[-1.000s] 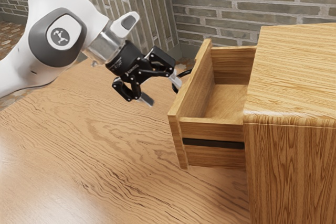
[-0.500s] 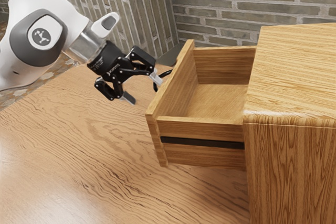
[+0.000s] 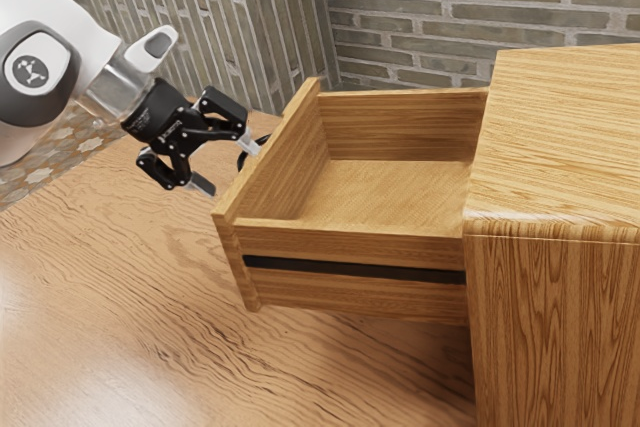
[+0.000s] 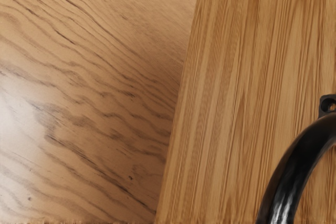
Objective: Pull the drawer handle with one arm to open the drawer
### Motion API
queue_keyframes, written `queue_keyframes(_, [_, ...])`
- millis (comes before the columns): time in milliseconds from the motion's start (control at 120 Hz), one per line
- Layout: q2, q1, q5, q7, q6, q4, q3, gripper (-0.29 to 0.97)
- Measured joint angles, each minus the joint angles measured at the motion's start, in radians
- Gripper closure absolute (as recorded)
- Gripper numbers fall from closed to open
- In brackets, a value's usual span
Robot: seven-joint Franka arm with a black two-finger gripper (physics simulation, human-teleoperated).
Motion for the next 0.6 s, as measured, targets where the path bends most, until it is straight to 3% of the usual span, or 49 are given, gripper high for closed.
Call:
queue_keyframes(483, [-0.098,-0.063,0.066,0.000,-0.005,-0.046,0.121,0.00])
queue_keyframes(542, [-0.110,-0.064,0.110,0.000,-0.029,-0.008,0.117,0.00])
queue_keyframes(600, [-0.107,-0.064,0.224,0.000,-0.098,0.083,0.069,0.00])
